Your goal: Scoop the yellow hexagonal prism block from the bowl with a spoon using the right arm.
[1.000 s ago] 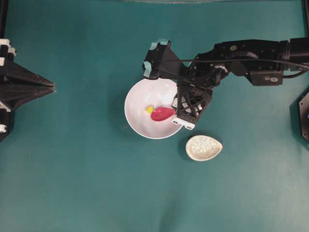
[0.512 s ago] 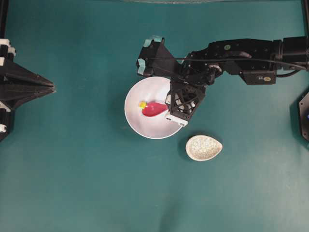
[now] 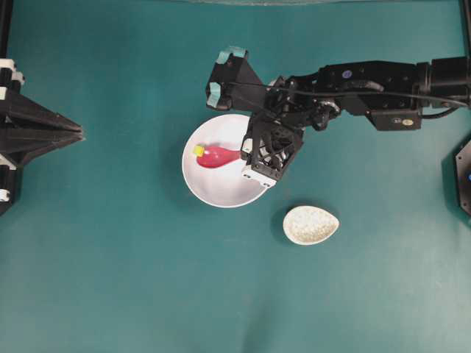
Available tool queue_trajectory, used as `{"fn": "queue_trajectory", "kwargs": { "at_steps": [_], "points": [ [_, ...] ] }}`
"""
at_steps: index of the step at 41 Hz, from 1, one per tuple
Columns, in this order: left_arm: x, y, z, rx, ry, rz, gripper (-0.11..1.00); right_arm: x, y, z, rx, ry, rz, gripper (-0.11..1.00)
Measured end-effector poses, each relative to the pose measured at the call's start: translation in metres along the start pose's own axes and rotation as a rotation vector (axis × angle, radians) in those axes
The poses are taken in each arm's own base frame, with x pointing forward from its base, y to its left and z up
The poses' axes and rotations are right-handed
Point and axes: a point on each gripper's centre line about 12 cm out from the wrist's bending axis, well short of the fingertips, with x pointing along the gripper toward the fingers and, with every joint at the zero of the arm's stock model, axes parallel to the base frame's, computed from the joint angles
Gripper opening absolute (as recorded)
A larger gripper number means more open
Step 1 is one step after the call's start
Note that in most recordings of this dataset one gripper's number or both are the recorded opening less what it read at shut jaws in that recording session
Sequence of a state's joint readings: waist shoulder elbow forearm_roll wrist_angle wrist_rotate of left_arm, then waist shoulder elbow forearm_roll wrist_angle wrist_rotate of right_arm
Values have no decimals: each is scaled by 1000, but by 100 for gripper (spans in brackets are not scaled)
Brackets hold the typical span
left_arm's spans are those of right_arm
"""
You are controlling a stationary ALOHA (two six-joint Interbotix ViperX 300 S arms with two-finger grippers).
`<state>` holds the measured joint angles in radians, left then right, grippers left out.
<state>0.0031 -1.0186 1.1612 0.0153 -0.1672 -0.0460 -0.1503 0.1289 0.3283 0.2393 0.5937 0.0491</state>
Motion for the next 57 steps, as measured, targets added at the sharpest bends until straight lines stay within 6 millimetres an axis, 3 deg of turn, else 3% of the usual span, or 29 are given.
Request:
{"fn": "queue_trajectory", "kwargs": {
  "at_steps": [36, 41, 44, 57],
  "points": [
    [0, 0, 1, -2, -2, 0, 14, 15, -1, -15, -6, -115, -3, 23],
    [0, 0, 1, 0, -2, 0, 14, 17, -1, -21, -6, -122, -4, 21],
    [0, 0, 1, -2, -2, 0, 14, 18, -2, -24, -3, -128, -6, 11],
    [0, 0, 1, -2, -2, 0, 14, 16, -3, -23, 3, -161, -5, 11]
  ]
}}
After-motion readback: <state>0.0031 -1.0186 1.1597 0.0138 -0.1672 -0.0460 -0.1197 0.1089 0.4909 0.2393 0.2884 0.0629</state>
